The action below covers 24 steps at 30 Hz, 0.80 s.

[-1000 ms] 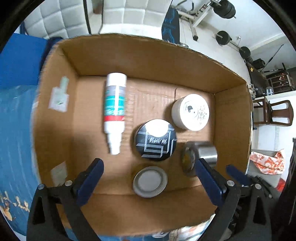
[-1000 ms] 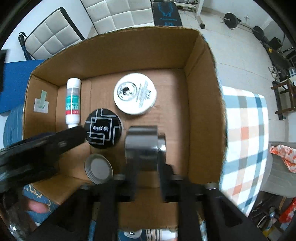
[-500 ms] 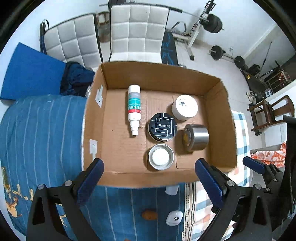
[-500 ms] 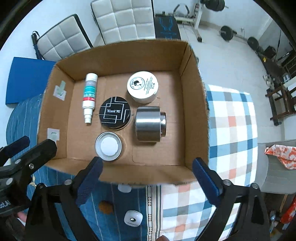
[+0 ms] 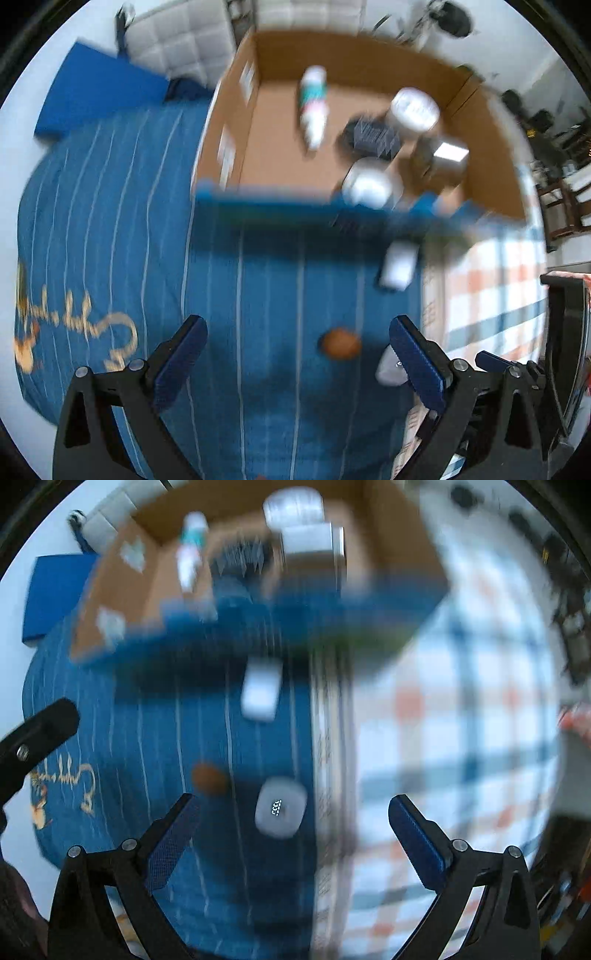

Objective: Organize rigid objects
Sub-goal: 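Lift both tools out of the box back toward the walnut, then grasp the walnut with the left tool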

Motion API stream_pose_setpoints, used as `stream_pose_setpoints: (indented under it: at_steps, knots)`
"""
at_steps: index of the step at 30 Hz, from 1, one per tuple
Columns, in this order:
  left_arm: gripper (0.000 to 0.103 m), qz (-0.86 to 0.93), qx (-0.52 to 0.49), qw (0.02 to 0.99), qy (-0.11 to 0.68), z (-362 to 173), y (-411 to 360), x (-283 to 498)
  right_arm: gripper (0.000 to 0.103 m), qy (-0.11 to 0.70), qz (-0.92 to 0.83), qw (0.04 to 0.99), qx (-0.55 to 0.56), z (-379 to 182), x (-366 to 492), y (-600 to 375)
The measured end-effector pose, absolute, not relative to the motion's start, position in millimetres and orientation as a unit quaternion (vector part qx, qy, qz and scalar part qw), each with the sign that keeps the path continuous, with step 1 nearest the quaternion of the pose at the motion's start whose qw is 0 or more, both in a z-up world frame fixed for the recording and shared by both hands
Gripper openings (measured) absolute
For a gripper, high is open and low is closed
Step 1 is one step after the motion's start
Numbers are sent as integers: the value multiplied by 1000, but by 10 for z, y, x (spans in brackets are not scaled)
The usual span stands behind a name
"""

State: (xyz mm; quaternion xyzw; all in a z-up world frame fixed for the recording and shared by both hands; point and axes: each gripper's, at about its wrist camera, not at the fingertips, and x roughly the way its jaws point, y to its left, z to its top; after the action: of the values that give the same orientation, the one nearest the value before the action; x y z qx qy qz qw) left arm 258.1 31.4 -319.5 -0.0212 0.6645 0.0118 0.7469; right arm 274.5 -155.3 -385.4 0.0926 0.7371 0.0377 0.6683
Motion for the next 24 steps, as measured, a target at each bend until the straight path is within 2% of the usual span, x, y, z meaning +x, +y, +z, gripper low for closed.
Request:
stream_pose_setpoints:
  at_steps: [4, 6, 7, 8, 10, 11, 17, 23, 24]
  knots:
    - [101, 44, -42, 715, 696, -3587, 429, 2417, 82, 760, 24, 640, 108, -4353, 2539, -1488]
    - [101, 57, -55, 708, 701, -3688, 473, 2373, 77, 766, 20, 633, 112, -4540, 2488, -1439]
    - [101, 56, -61, 705, 704, -3736, 474, 2365, 70, 768, 17, 631, 106, -4616, 2465, -1406]
    - [101, 55, -61, 702, 708, -3774, 462, 2365, 71, 770, 18, 629, 103, -4679, 2442, -1380]
    - [101, 49, -48, 697, 714, -3840, 397, 2376, 54, 758, 19, 647, 80, -4640, 2413, -1319]
    - [101, 43, -42, 697, 715, -3863, 353, 2385, 49, 757, 21, 650, 65, -4626, 2395, -1293]
    - [98, -4, -12, 692, 722, -4040, 8, 2454, 48, 764, 18, 643, 47, -4594, 2352, -1660]
    - [72, -30, 11, 658, 753, -4400, -258, 2535, 48, 777, 11, 626, 66, -4614, 2369, -2091]
    - [61, -31, 12, 653, 757, -4442, -280, 2541, 48, 779, 13, 623, 69, -4619, 2366, -2129]
